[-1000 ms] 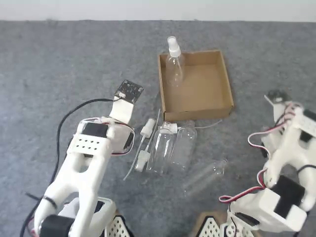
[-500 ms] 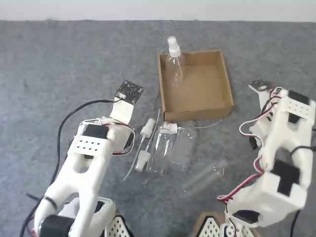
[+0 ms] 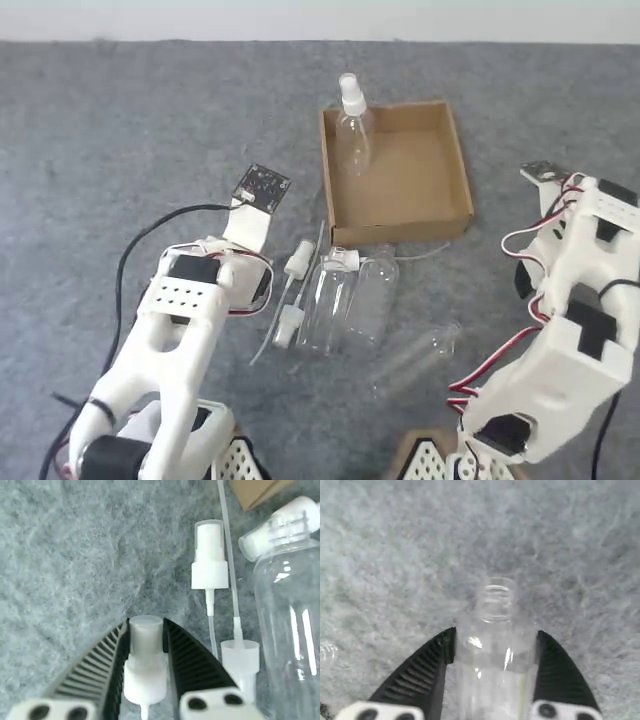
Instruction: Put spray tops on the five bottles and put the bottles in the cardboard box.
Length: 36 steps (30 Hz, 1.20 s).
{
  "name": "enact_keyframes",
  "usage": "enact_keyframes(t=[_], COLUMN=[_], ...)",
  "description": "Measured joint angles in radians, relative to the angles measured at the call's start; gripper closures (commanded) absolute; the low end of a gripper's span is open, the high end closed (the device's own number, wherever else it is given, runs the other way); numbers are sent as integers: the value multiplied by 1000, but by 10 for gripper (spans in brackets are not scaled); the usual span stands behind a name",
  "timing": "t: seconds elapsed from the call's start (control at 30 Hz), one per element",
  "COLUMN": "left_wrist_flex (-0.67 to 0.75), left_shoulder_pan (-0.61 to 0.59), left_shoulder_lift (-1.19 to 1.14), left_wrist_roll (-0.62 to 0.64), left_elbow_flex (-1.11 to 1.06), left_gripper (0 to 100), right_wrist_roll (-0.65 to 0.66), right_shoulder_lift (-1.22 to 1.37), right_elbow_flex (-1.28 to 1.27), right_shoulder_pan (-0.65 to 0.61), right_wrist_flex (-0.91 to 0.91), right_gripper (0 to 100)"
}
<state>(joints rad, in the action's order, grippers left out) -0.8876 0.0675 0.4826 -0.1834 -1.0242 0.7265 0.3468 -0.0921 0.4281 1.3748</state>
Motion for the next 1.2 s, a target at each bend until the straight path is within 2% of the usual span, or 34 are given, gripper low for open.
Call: enact_keyframes(t=[0.13, 0.37, 0.53, 0.67, 0.8, 1.07, 1.2], left_wrist_flex=[0, 0, 0, 0, -37, -272, -399], left_shoulder_pan=[0, 0, -2, -2, -52, -192, -210], left_shoulder_lift=[0, 0, 0, 6, 6, 6, 6], left_wrist_roll=[2, 0, 12, 25, 34, 37, 37], left_elbow_flex=[0, 0, 0, 3, 71, 404, 598], left_gripper=[988, 988, 988, 988, 988, 989, 989], right_wrist_roll=[5, 57, 23, -86, -201, -387, -454], right_shoulder_lift=[17, -5, -176, -354, -526, -769, -789], right_elbow_flex=[28, 100, 130, 126, 32, -198, -305], right_shoulder_pan=[14, 17, -49, -195, -414, -872, -1040], right_wrist_flex=[0, 51, 127, 137, 123, -29, -155], right_gripper=[995, 992, 992, 992, 992, 992, 992])
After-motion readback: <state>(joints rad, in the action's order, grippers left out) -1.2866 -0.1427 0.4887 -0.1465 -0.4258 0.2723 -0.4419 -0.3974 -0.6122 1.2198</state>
